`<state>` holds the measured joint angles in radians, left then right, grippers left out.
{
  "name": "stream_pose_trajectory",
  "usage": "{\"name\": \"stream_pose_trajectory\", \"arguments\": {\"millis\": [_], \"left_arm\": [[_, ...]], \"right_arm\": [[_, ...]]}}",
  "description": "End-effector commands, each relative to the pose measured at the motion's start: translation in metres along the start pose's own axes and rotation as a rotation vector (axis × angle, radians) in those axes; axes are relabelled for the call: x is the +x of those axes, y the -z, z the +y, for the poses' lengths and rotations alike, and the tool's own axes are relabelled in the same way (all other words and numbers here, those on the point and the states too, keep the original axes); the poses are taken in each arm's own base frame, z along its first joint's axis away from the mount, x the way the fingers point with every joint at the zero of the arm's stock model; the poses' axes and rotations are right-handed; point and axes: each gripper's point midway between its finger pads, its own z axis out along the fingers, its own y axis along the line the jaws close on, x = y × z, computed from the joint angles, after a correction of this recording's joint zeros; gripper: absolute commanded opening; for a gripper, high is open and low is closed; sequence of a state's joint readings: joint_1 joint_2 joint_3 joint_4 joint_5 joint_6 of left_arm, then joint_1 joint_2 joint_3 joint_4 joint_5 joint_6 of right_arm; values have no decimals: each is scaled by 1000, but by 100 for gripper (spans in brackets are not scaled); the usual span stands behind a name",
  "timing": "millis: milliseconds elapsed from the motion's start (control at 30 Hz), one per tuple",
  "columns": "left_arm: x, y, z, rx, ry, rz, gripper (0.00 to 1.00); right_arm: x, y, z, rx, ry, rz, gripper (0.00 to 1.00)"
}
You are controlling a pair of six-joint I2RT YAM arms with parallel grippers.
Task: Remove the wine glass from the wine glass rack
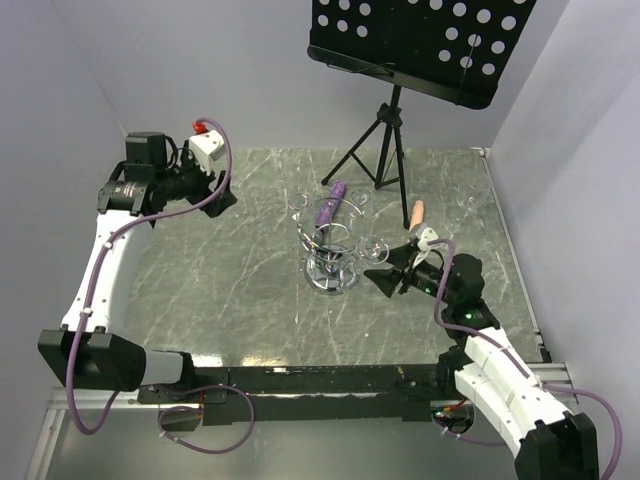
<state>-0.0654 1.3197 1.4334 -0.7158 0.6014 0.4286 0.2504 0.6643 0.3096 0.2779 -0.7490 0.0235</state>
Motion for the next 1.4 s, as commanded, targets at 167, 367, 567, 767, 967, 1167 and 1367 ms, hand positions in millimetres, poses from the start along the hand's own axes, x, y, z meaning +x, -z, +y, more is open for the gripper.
{"name": "stream_pose_trajectory", "arguments": {"millis": [167, 367, 567, 767, 967, 1167, 1367], "left_arm": [[-24, 19, 34, -163, -45, 48, 82], [-31, 16, 45, -189, -33, 41, 83], [-27, 18, 49, -203, -27, 45, 83], [-19, 19, 46, -204, -22, 59, 83], [-14, 16, 47, -197, -8, 70, 83], [-16, 13, 52, -196, -1, 66, 83], [-16, 14, 50, -184, 6, 68, 83]], "right_arm": [[-23, -10, 1, -3, -14, -165, 66], [-25, -13, -2, 4, -25, -184, 63], [-27, -19, 5, -41, -23, -179, 61], [-22, -21, 3, -27, -17, -156, 54], [-26, -28, -5, 0, 9, -162, 50], [-31, -28, 1, -22, 12, -171, 46], [-41, -29, 1, -24, 20, -178, 43]]}}
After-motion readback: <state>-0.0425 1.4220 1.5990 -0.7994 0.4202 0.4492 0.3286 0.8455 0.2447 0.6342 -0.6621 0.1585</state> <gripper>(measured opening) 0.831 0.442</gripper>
